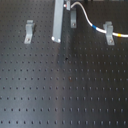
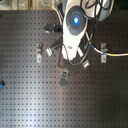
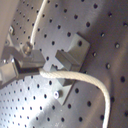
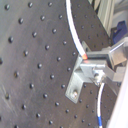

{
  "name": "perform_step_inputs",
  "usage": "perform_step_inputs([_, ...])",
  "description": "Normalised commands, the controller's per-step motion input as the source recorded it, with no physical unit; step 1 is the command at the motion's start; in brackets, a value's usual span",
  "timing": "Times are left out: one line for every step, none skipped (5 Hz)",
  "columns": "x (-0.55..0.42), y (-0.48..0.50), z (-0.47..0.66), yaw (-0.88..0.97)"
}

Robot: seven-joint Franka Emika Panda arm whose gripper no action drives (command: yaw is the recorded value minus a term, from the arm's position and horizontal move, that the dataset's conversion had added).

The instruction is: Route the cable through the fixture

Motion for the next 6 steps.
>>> perform_step_inputs([-0.062,-0.225,0.0,0.82])
perform_step_inputs([-0.074,-0.187,0.0,0.87])
perform_step_inputs([-0.137,-0.077,0.0,0.79])
perform_step_inputs([-0.04,-0.028,0.08,0.3])
perform_step_inputs([-0.035,-0.05,0.15,0.99])
perform_step_inputs([-0.049,-0.056,0.12,0.95])
